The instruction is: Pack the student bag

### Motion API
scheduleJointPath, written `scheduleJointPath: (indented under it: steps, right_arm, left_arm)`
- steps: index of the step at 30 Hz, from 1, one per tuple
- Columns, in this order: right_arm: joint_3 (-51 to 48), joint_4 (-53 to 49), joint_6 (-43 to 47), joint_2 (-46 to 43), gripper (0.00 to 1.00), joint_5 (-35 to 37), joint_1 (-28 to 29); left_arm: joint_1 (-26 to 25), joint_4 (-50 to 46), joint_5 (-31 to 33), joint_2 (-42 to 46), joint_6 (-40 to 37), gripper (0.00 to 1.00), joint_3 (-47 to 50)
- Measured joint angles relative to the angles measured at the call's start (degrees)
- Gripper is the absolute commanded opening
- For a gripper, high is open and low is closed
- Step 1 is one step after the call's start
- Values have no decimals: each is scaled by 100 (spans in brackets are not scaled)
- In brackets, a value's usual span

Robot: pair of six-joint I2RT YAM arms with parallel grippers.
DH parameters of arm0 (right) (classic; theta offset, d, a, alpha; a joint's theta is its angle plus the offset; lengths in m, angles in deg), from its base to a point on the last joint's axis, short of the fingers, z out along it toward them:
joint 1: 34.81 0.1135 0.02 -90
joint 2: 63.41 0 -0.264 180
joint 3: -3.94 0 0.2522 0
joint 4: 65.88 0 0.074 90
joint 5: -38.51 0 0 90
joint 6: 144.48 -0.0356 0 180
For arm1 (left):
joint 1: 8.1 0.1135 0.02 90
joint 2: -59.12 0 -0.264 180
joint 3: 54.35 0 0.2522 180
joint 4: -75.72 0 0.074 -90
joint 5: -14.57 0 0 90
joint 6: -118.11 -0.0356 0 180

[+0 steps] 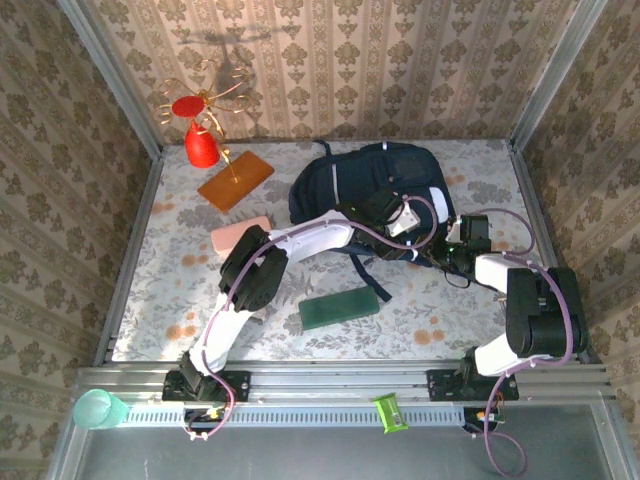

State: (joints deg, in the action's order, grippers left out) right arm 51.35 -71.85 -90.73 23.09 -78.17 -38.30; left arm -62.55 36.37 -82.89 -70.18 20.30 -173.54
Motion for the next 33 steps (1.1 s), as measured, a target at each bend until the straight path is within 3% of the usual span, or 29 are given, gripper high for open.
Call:
scheduleJointPath:
  steps: [7, 17, 33]
  right_arm:
    - [0, 142, 0, 79, 39, -68, 0]
    - [0, 273, -20, 151, 39, -111, -2]
    - [0, 326, -20, 175, 39, -140, -2]
  left_arm:
    - [20, 203, 61, 181, 96, 54, 315]
    - [101, 372, 304, 1196, 953, 55, 1130]
    - [173, -389, 433, 584, 1563, 45, 649]
